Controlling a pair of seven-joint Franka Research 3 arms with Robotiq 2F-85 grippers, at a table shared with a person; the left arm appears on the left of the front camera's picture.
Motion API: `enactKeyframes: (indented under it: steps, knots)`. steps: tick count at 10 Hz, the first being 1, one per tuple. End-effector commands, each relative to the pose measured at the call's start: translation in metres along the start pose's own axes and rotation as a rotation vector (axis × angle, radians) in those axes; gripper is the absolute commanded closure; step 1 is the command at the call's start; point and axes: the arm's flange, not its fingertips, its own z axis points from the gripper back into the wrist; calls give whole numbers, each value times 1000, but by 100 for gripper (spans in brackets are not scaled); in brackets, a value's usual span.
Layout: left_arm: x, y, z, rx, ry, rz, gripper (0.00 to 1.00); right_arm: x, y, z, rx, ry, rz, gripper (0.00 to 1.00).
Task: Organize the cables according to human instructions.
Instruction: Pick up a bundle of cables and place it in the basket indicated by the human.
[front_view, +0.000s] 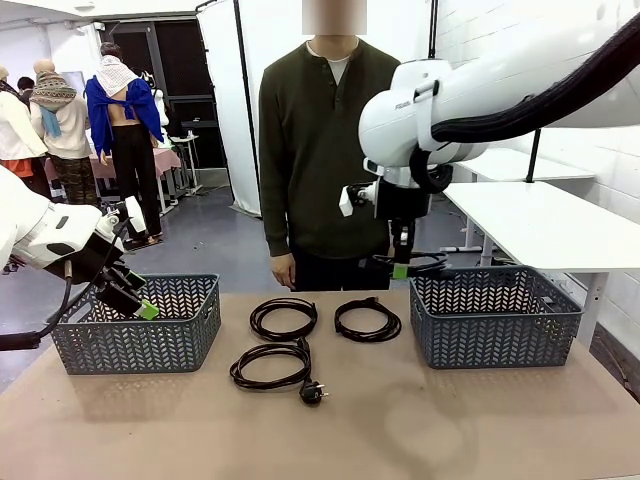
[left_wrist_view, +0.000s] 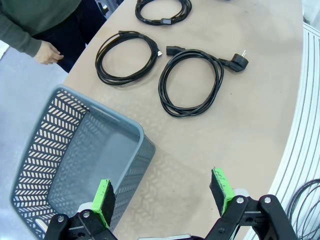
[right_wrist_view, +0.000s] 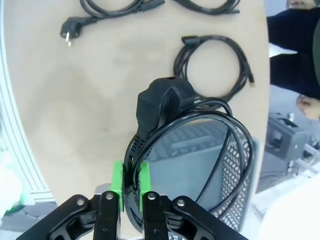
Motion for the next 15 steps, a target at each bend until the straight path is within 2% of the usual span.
enactKeyframes:
  steps: [1,5,8,11,15]
  knots:
    - [-4,-1,0,-7,-5,7,0,-33,5,6,-25,33,25,100]
    - [-4,-1,0,-7,-5,7,0,-95,2,11,-78,81,50,100]
    - [-4,-1,0,-7,-5,7,0,-130,-4,-1,-84,59,81,100]
    - [-4,-1,0,-7,-5,7,0,-147,-19,-15,-105,15,102,100]
    - [-4,-1,0,-7,-5,7,0,-146,-39,-31,-79,12,106,100]
